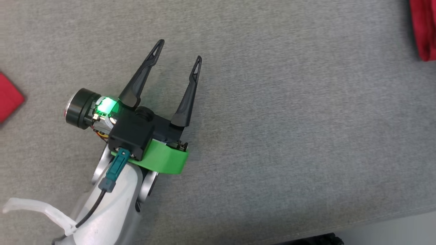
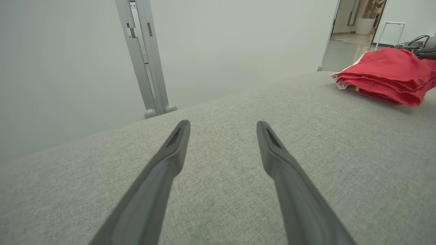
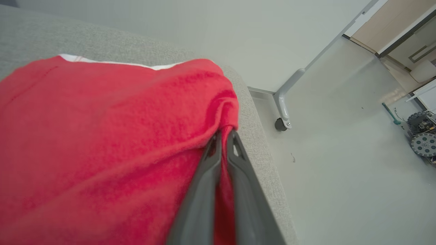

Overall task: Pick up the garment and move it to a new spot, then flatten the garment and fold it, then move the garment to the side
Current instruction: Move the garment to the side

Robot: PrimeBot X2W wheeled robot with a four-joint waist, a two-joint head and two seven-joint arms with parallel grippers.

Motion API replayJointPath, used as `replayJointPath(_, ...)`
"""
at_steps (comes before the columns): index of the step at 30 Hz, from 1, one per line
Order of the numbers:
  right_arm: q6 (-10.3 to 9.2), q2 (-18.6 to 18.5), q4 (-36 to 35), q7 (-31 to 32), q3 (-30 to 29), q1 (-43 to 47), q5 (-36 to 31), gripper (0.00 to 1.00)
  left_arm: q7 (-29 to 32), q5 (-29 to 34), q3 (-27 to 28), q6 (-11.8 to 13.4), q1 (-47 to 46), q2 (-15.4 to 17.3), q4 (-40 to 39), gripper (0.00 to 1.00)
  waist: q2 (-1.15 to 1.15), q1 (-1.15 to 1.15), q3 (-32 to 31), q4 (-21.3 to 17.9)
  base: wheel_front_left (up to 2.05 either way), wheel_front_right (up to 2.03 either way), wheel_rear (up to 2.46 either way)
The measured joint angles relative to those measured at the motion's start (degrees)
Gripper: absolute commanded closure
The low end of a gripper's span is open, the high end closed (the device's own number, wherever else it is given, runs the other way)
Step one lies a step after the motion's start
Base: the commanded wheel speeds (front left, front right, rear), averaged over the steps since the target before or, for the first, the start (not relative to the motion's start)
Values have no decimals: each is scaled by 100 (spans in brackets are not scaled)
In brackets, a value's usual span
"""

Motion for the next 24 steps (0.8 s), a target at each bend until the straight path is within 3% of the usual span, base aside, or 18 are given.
replayJointPath(1, 0, 25, 88, -55, -73, -42, -18, 52, -11, -10, -1, 7, -5, -11, 14, 0, 0, 0, 23, 42, 0, 0, 0)
replayJointPath(2, 1, 53, 212, -108, -160, -88, -79, 0, -22, -21, 3, 21, -13, -19, 36, 0, 0, 0, 48, 87, 0, 0, 0)
replayJointPath(7, 1, 336, 624, -446, -599, -117, -290, 0, -120, -80, 38, 71, -22, -33, 198, 0, 0, 0, 31, 191, 0, 0, 0)
replayJointPath(12, 1, 664, 478, -639, -1018, 410, -328, 0, -190, -171, 67, 132, 85, -54, 376, 0, 0, 0, -197, 184, 0, 0, 0)
replayJointPath(19, 0, 1646, -1226, -653, -1946, 1772, -468, 0, -246, -388, 245, 353, 572, -42, 552, 0, 0, 0, -738, 47, 0, 0, 0)
replayJointPath(24, 0, 2505, -2387, -653, -2118, 2791, -809, 0, -245, -527, 390, 543, 1015, -18, 636, 0, 0, 0, -1191, -46, 0, 0, 0)
